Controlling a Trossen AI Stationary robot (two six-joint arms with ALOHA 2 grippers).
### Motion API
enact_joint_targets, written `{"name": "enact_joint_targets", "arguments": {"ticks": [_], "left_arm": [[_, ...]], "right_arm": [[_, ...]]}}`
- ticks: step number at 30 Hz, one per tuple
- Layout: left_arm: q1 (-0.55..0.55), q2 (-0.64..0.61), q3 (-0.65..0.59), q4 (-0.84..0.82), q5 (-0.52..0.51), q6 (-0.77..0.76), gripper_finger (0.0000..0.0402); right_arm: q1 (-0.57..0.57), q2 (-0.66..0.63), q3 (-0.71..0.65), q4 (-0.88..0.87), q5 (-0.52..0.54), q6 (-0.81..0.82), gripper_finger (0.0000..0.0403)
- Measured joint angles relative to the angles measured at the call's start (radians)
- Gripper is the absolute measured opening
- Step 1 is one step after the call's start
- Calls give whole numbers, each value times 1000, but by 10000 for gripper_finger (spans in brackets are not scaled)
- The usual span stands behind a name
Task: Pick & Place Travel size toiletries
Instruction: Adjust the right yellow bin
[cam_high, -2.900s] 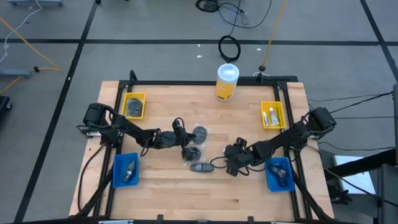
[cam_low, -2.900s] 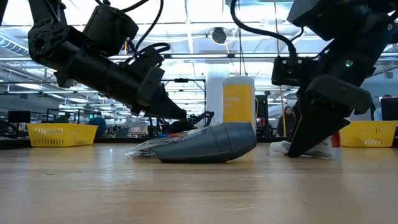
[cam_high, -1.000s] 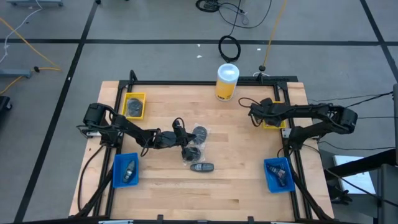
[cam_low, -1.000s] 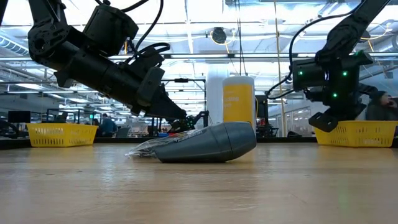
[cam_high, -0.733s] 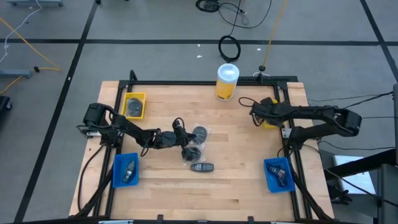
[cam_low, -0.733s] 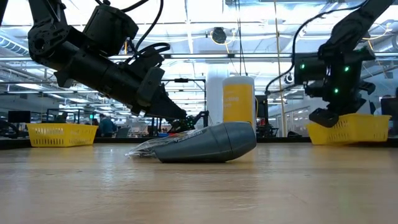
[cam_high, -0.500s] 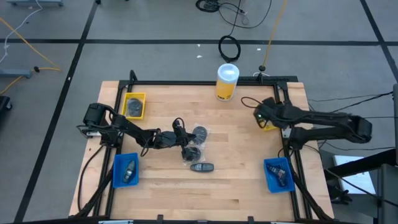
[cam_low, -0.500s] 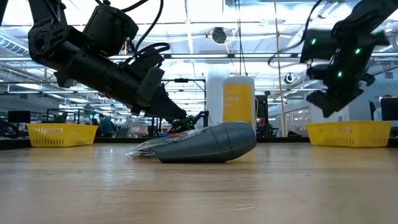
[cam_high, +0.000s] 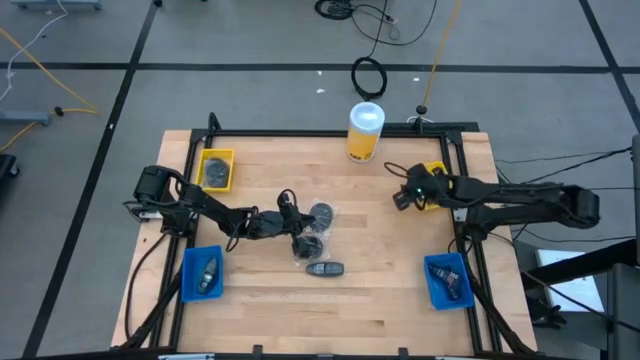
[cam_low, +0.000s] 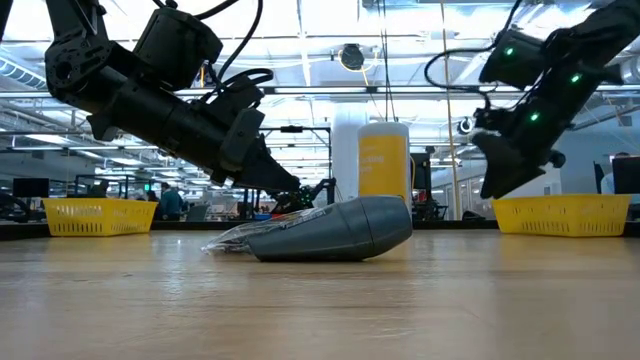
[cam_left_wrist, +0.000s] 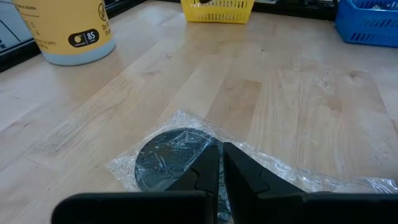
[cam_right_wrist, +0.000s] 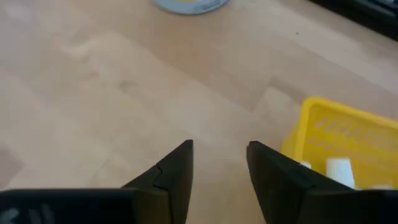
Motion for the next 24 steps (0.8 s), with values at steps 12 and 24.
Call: {"name": "enact_joint_targets", "arguments": {"ticks": [12,24], "left_arm": [[0,0,0,0,0,0,21],[0,0,0,2,0,-1,21]], "right_arm": [[-121,143,4,41,201,-37,41],[155,-45,2,291,176,-215,16]]}}
